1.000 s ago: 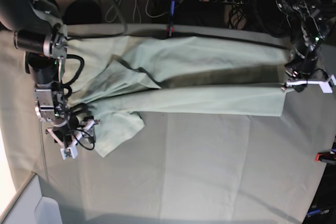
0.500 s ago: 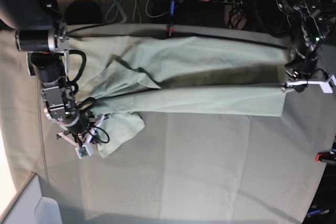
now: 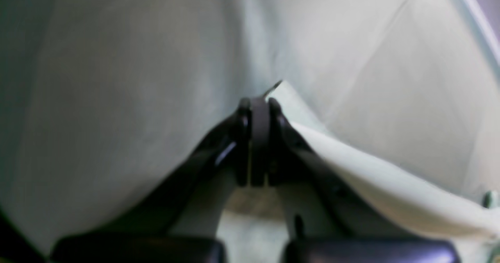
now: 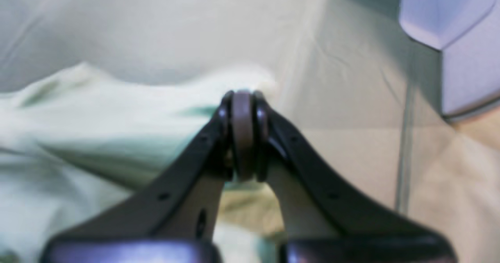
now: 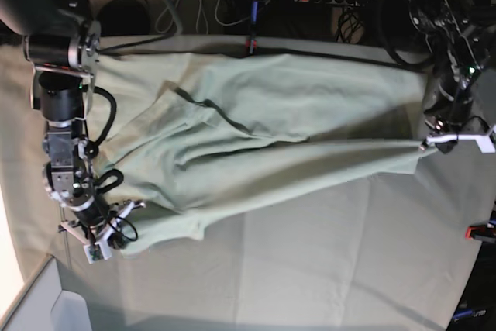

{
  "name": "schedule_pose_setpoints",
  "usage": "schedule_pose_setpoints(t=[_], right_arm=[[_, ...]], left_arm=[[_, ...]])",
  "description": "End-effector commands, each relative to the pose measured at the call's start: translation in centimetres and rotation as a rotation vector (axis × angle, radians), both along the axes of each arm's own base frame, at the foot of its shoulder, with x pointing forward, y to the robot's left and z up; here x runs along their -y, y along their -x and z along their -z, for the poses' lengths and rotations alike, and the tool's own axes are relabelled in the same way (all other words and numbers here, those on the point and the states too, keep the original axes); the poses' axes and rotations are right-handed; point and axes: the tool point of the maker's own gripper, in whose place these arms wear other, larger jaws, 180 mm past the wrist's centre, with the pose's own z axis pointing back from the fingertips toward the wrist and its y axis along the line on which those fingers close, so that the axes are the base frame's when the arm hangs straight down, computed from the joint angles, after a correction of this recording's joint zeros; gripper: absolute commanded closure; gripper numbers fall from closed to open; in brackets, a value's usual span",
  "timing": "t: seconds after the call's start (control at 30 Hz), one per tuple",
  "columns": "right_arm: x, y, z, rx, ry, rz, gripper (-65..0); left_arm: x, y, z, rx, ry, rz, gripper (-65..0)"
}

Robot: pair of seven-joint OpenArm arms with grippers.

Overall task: Layout the t-shirt on the table in an organized manner, then fold the t-shirt properly
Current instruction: 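Pull the grasped side edges with both grippers to straighten the shirt, then fold the shirt lengthwise with both grippers, laying the edge over the body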

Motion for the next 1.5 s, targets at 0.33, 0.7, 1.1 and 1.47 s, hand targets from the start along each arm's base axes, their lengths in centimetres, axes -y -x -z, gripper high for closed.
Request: schedule_pose_setpoints(t=[0.33, 0.7, 1.1, 1.47], right_arm=[[1.8, -1.8, -4.5, 0.116, -0.168, 0.037, 0.0], [3.8, -0.2, -8.0, 0.239, -0.11, 0.082, 0.0], [1.7, 5.5, -5.8, 0.229, -0.073, 0.067, 0.0], [1.0, 12.3, -6.8, 0.264, -0.059, 0.061, 0.0]], left_arm=[[-0.1, -9.4, -9.3, 0.213, -0.131, 0.116, 0.0], [0.1, -11.7, -8.2, 0.188, -0.096, 0.128, 0.0], [-0.3, -10.1, -6.5, 0.149, -0.094, 0.119, 0.0], [-3.2, -6.8, -4.6, 0.104, -0.084, 0.033, 0.0]])
